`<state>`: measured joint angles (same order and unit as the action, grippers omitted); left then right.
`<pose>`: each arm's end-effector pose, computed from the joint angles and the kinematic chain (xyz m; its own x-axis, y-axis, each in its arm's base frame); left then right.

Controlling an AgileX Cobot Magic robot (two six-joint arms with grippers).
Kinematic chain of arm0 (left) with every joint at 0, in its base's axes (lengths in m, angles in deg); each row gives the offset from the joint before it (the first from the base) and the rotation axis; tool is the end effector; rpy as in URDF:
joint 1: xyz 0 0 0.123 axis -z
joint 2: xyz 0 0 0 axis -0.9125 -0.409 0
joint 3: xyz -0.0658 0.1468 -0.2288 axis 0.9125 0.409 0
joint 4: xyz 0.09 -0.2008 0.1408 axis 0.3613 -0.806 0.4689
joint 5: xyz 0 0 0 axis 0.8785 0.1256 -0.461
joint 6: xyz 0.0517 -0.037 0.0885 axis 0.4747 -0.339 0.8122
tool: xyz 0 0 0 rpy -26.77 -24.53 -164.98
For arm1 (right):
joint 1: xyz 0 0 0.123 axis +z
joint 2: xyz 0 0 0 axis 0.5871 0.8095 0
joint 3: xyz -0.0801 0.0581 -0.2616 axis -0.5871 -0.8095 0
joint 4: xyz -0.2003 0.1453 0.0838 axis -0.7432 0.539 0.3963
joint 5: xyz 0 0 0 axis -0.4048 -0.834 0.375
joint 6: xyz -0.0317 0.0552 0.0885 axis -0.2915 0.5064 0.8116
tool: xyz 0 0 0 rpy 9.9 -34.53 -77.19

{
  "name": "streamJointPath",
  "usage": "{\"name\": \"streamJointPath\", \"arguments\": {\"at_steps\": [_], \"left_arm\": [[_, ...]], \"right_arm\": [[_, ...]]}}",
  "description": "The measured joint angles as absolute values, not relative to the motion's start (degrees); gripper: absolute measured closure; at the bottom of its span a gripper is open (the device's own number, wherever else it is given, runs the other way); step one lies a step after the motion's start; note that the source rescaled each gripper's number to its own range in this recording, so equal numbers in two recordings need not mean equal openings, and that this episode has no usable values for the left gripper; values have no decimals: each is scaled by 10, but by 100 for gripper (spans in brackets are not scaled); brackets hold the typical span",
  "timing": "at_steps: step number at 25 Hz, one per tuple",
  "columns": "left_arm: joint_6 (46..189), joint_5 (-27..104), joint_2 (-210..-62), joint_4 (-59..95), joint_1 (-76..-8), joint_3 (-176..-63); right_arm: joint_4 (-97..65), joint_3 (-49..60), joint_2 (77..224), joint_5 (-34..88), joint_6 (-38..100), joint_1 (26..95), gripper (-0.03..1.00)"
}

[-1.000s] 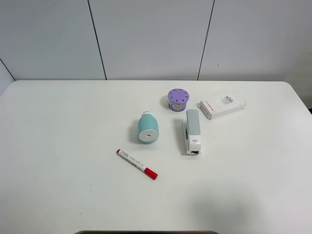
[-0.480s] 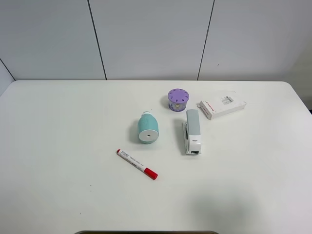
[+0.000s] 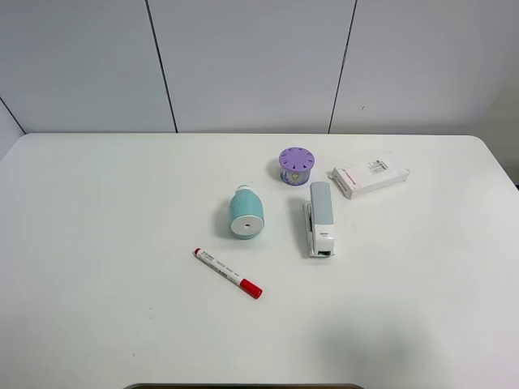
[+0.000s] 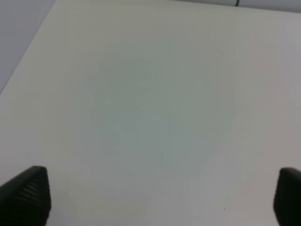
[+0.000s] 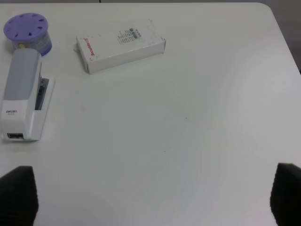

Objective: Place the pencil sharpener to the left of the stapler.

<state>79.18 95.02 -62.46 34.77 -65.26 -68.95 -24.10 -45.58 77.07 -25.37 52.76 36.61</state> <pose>0.0232 0.0052 0.2766 -0.4393 -0.0365 -0.8976 -0.0529 0.9985 -0.0147 0.0239 0.0003 0.2742 -0.4560 -0.0260 -0.8896 -0.0211 0.9996 -0.0184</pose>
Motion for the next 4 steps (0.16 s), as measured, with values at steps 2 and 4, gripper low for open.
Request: {"name": "streamJointPath", "arguments": {"at_steps": [2, 4], "left_arm": [[792, 950, -625, 348, -653, -689], [792, 950, -625, 348, -653, -689]], "right_arm": [[-241, -456, 771, -254, 528, 366, -3], [-241, -456, 771, -254, 528, 366, -3]]}}
